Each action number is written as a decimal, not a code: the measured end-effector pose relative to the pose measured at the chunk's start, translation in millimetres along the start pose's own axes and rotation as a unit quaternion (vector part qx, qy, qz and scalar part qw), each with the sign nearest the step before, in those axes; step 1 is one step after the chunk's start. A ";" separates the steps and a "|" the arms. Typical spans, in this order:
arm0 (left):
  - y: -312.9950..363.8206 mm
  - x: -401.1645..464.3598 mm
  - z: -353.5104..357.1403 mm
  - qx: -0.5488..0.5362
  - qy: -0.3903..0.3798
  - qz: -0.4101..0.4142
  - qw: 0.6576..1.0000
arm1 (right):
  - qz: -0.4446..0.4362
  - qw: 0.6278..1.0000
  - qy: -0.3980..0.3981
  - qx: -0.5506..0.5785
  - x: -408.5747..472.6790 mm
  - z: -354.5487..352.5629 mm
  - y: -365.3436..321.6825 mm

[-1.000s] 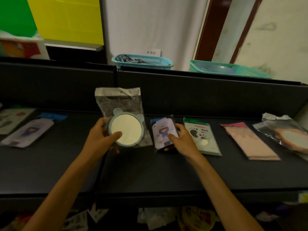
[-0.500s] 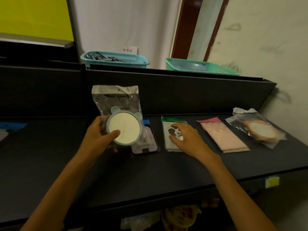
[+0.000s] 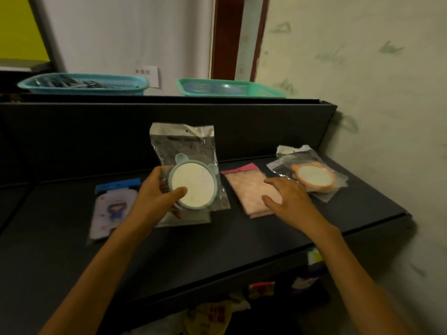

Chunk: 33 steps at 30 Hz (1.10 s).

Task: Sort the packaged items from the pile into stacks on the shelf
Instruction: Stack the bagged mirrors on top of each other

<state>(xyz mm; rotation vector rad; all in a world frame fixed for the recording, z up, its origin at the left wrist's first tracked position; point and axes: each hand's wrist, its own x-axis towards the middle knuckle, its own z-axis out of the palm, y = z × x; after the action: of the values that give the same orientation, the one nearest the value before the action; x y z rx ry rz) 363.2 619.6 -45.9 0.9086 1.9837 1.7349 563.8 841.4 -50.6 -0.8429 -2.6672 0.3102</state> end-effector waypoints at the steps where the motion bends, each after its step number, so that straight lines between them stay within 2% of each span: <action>1: 2.0 3.0 18.5 -0.003 -0.005 -0.001 1.000 | 0.003 1.000 0.001 0.002 -0.6 -6.8 18.2; 5: 12.7 12.6 97.1 -0.005 0.011 -0.019 1.000 | -0.003 1.000 0.029 0.008 -0.7 -36.4 91.9; 8: 25.3 17.9 152.4 0.004 0.030 -0.028 0.999 | 0.003 1.000 0.019 0.003 4.6 -58.2 140.9; 12: 39.7 28.8 208.1 -0.032 0.012 -0.027 0.999 | -0.002 0.999 0.031 0.031 18.0 -79.0 195.8; 22: 52.2 77.5 307.4 0.016 -0.013 -0.070 0.997 | -0.002 0.995 0.055 0.081 44.5 -93.3 263.6; 27: 46.2 91.3 329.8 0.139 0.016 -0.056 0.989 | 0.001 0.993 0.055 0.104 48.4 -96.2 275.6; 33: 41.7 96.3 333.6 0.310 0.037 0.011 0.950 | 0.008 0.993 0.048 0.104 52.2 -92.3 277.3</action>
<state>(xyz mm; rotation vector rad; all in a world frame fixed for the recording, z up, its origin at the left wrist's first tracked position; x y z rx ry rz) 516.0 934.1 -53.7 1.0600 2.6379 1.1630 700.9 1104.3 -35.9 -0.7934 -2.4878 0.5284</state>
